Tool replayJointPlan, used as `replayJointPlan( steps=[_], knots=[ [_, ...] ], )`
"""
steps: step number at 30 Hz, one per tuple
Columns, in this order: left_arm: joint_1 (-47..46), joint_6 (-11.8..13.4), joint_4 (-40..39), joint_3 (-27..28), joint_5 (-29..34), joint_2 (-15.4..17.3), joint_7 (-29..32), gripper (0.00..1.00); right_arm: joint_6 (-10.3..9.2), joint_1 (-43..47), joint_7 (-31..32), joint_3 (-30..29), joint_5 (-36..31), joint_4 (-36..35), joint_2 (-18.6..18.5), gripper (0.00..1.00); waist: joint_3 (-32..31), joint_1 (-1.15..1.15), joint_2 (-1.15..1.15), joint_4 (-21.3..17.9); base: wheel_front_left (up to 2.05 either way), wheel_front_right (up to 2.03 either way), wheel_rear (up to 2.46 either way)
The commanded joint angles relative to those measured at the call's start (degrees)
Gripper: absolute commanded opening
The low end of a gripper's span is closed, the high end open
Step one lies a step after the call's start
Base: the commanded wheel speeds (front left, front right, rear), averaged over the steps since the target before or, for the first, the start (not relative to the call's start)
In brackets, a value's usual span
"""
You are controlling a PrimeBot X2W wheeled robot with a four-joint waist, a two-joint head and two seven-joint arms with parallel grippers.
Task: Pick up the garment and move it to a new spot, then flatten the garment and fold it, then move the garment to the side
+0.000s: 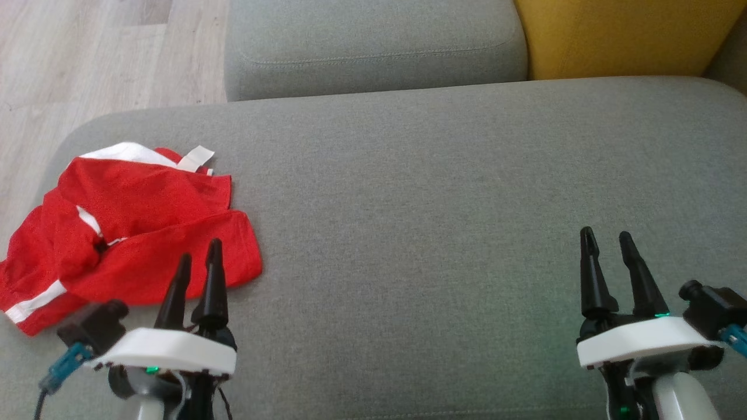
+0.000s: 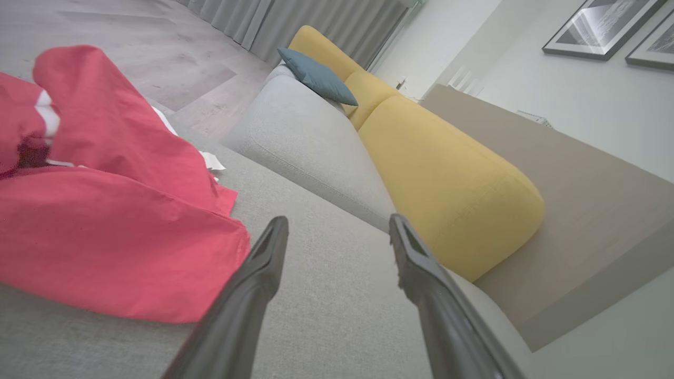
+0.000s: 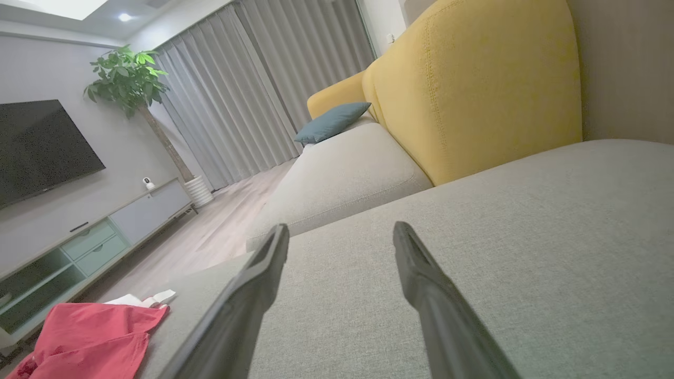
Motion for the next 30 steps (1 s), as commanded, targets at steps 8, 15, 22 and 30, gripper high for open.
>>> replayJointPlan(
  steps=[8, 15, 22, 30],
  knots=[
    [-0.87, 1.93, -2.39, -1.18, 9.34, 1.22, -2.11, 1.00, 0.17, -1.13, -2.43, 1.83, -8.68, -3.40, -0.41, 1.00, -0.11, 0.00, 0.00, 0.19, 0.00, 0.00, 0.00],
    [-0.97, 3.55, -3.17, -3.17, 15.20, 2.20, -3.28, 1.00, 0.18, -0.71, -3.61, 2.50, -14.52, -4.13, -0.44, 1.00, -0.16, 0.00, 0.00, 0.32, 0.00, 0.00, 0.00],
    [-0.90, 5.04, -2.98, -5.50, 19.94, 3.20, -4.45, 1.00, 0.19, -0.28, -4.80, 3.02, -19.51, -4.28, -0.47, 1.00, -0.35, 0.00, 0.00, 0.25, 0.00, 0.00, 0.00],
    [-0.79, 4.24, -3.27, -6.16, 22.35, 2.91, -5.79, 1.00, 0.21, 0.02, -6.15, 3.68, -20.22, -5.78, -0.50, 1.00, -0.32, 0.00, 0.00, 0.11, 0.00, 0.00, 0.00]
  ],
)
